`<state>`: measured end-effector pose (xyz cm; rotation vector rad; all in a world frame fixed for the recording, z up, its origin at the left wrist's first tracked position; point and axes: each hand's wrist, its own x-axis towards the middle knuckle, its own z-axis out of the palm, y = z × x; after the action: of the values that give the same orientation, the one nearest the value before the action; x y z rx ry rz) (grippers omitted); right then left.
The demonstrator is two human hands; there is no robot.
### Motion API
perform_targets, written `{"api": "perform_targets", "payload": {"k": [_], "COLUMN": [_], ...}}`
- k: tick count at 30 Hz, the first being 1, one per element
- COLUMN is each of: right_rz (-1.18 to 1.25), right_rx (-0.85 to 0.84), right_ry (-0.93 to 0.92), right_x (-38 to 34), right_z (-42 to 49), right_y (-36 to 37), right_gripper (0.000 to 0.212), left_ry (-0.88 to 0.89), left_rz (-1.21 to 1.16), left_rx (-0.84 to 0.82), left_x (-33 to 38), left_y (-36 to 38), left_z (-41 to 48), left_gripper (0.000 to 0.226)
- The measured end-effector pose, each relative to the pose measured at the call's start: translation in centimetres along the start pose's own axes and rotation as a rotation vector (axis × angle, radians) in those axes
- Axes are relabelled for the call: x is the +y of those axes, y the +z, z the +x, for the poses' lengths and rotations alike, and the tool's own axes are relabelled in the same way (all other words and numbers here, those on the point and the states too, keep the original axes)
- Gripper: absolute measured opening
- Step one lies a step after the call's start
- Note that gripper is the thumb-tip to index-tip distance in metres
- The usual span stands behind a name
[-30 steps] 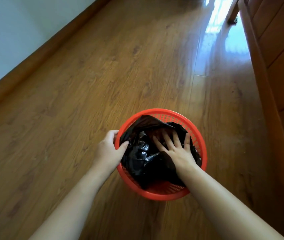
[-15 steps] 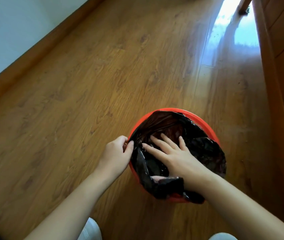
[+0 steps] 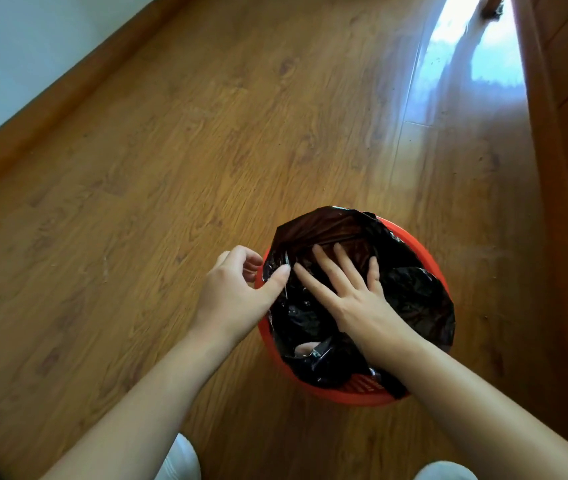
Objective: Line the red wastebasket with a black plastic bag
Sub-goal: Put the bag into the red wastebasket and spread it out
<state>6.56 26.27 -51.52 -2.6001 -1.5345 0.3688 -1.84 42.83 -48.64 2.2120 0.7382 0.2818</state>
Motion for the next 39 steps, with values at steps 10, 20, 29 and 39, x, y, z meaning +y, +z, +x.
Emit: {"api": "perform_targets", "payload": {"k": [10,20,29,39], "right_rz": [0.028,0.152,0.217,0.153], "right_rx": [0.107,0.130,0.244,0.193], "right_ry": [0.092,0.133,0.194,0.387], "right_x": [0.3,0.3,2.2,7.4], "right_z": [3.6,5.1,5.6,4.4], "right_y": [-1.3,-0.9,-1.6,-3.0], "right_gripper": [0.099,0.112,0.099,0.081], "left_ry": [-0.235,0.329,0.248,0.135], "left_rz": [-0.118,-0.003,0.213,-0.062], "left_rx": [-0.038,0.058,-0.103,-0.141], "left_x": [-0.9,5.1,0.6,-0.9], "left_y": [-0.6,0.5,3.8,3.4], "left_z": [2.9,2.9,3.4,4.2], "left_gripper": [0.012,0.024,0.046,0.049]}}
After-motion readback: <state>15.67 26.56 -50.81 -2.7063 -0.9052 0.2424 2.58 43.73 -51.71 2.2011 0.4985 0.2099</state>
